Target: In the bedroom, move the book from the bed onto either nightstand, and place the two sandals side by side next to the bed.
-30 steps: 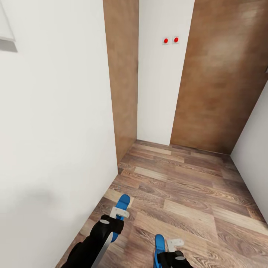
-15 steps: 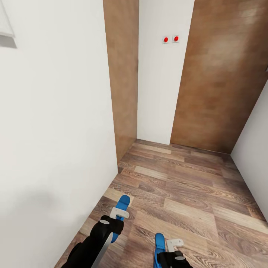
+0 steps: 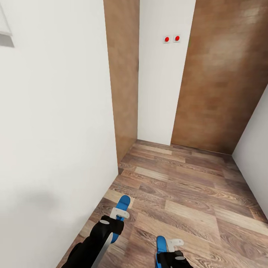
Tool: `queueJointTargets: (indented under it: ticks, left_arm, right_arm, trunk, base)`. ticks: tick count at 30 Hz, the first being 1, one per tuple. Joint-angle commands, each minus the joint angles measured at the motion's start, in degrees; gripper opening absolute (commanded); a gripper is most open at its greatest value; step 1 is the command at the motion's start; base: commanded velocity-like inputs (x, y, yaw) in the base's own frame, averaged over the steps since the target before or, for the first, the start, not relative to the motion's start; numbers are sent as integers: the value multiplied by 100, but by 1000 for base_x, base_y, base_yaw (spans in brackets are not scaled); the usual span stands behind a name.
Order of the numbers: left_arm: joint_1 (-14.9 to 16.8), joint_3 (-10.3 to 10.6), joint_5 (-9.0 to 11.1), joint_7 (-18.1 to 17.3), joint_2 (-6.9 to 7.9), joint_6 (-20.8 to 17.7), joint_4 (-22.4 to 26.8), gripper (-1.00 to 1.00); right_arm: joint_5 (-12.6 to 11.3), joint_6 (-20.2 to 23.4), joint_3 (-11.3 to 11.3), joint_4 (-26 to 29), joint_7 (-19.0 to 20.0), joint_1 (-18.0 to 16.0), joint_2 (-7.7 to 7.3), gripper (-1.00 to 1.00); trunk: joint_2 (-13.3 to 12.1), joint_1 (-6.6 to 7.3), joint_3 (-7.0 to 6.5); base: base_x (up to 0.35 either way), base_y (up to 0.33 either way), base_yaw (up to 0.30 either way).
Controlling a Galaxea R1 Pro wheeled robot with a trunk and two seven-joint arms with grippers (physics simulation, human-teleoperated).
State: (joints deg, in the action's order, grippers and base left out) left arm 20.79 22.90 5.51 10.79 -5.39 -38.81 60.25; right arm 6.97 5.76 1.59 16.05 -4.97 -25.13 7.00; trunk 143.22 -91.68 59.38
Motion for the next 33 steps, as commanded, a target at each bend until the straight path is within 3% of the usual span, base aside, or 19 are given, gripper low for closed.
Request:
queueJointTargets:
  ticks: [1,33]
  left_arm:
    - [4,12,54,53,2,-21,6,-100]
    - [4,13,29,49,2,-13,-4,-100]
  right_arm:
    - [59,40,16,12,-12,2,3,100]
    - [58,39,16,12,-12,2,3,100]
  trunk:
    - [2,1,5]
    - [2,1,5]
  base:
    - [39,15,0]
    - [36,13,0]
